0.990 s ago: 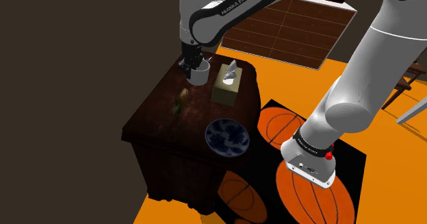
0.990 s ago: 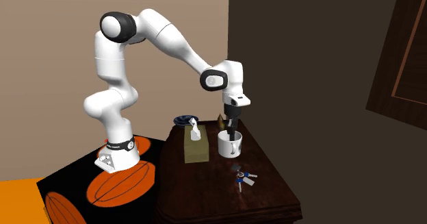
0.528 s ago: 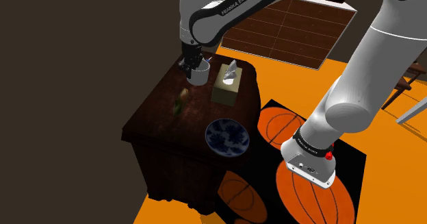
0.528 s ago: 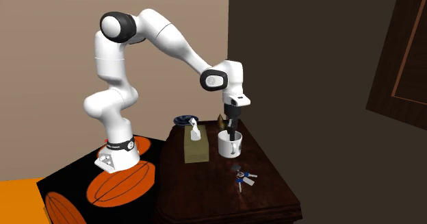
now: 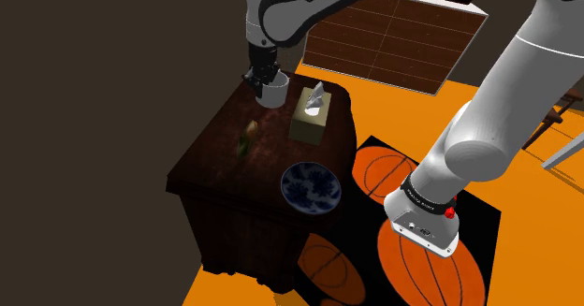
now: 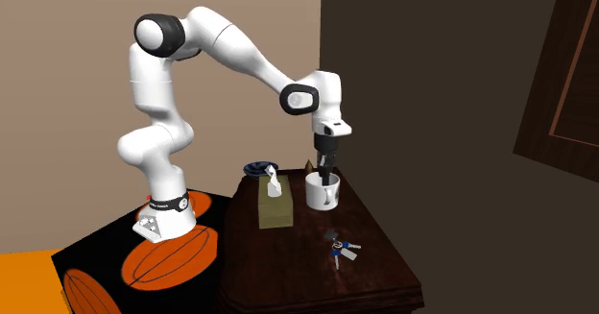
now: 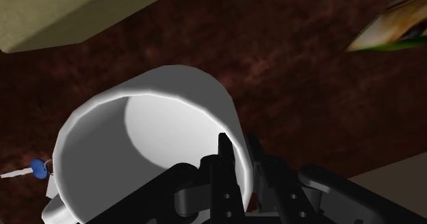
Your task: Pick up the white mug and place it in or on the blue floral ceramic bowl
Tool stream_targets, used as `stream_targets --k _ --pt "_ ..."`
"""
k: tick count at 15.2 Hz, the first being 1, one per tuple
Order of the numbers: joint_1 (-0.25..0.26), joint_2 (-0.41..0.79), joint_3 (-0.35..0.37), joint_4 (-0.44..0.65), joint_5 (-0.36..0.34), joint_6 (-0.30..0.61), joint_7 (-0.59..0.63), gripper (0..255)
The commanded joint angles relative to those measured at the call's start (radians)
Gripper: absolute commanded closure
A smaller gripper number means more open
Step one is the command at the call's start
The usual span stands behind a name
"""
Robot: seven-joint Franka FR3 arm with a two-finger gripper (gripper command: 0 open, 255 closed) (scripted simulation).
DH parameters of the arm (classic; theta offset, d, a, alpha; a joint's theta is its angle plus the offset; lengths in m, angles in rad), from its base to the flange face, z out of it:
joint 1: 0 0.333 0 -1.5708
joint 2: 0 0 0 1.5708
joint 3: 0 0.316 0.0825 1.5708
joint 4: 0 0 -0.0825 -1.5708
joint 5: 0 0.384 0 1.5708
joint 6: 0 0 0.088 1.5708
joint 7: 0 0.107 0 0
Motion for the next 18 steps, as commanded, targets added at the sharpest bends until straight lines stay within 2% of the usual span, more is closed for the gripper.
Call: stream_targets --k 1,14,18 --pt "-0.001 -0.009 0.000 0.016 0.004 -0.026 -0.005 255" --pt "-0.002 -0.076 0.000 0.108 0.028 -0.181 -0.028 255" --pt "0.030 -0.191 0.031 -0.016 0.057 -0.172 0.020 255"
